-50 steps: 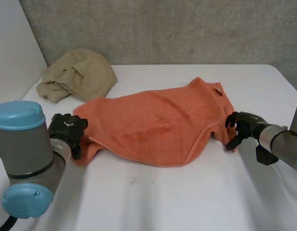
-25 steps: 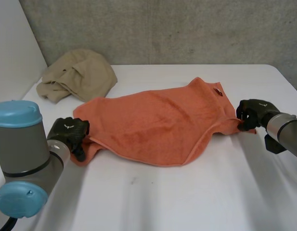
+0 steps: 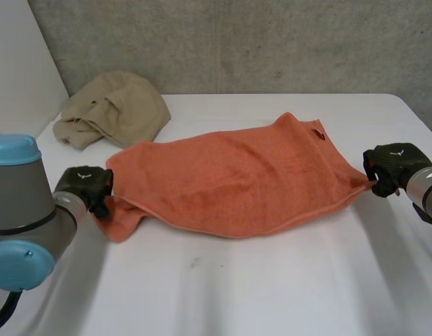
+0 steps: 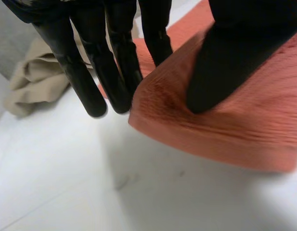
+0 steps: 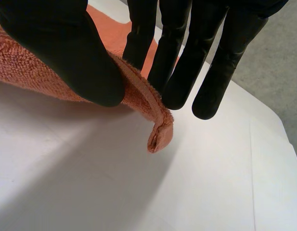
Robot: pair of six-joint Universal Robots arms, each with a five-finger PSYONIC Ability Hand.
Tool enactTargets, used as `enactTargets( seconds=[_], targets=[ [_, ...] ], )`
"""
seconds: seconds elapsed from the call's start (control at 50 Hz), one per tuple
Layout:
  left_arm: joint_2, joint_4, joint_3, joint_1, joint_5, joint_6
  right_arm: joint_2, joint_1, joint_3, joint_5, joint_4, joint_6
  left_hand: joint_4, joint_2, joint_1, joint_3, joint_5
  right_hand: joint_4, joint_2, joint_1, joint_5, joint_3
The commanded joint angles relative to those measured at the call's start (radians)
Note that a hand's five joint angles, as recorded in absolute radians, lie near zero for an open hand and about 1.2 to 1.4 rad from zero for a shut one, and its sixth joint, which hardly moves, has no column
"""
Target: Fold the laundry.
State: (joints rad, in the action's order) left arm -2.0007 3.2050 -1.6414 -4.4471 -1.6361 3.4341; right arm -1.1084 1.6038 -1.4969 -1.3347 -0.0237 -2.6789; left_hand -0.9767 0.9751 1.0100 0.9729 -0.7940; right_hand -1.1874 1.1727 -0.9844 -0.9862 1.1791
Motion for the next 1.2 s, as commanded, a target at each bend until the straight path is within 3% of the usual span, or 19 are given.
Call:
enactTargets(
  seconds=[0.02,0.22,0.4,0.56,0.72,0.88,1.04,1.2],
  targets=[
    [-0.015,-0.062,0.021,-0.014,0.074,-0.006,-0.008,-0.016,0.024,-0.004,0.004,0.034,-0.420,0.421,0.386,0.423,-0.428,-0.209,0.224,-0.412,-0.236,0.217],
    [0.238,-0.080,0.026,-0.029,0.073,0.010,-0.232,-0.056,0.053,-0.017,-0.057,0.203,-0.420,0.421,0.386,0.423,-0.428,-0.209,0.224,-0.412,-0.236,0.217],
    [0.542,-0.244,-0.004,-0.031,0.081,0.071,-0.461,-0.102,0.106,-0.004,-0.314,0.292,-0.420,0.421,0.386,0.423,-0.428,-0.209,0.224,-0.412,-0.236,0.217],
    [0.562,-0.270,-0.083,-0.024,0.071,0.161,-0.484,-0.122,0.083,0.005,-0.403,0.344,-0.420,0.421,0.386,0.423,-0.428,-0.209,0.224,-0.412,-0.236,0.217],
    [0.392,-0.235,-0.074,-0.035,0.076,0.180,-0.295,-0.113,0.066,-0.012,-0.378,0.376,-0.420,0.421,0.386,0.423,-0.428,-0.209,0.224,-0.412,-0.236,0.217],
    [0.125,-0.129,0.057,-0.034,0.070,0.186,-0.096,-0.102,0.170,-0.027,-0.303,0.370,-0.420,0.421,0.386,0.423,-0.428,-0.209,0.224,-0.412,-0.236,0.217],
    [-0.169,-0.011,0.343,-0.017,-0.008,0.215,0.109,-0.012,0.326,-0.090,-0.185,0.360,-0.420,0.421,0.386,0.423,-0.428,-0.209,0.224,-0.412,-0.236,0.217],
    [-0.424,-0.002,0.662,0.037,-0.076,0.304,0.294,0.042,0.472,-0.170,-0.053,0.370,-0.420,0.421,0.386,0.423,-0.428,-0.209,0.224,-0.412,-0.236,0.217]
  ],
)
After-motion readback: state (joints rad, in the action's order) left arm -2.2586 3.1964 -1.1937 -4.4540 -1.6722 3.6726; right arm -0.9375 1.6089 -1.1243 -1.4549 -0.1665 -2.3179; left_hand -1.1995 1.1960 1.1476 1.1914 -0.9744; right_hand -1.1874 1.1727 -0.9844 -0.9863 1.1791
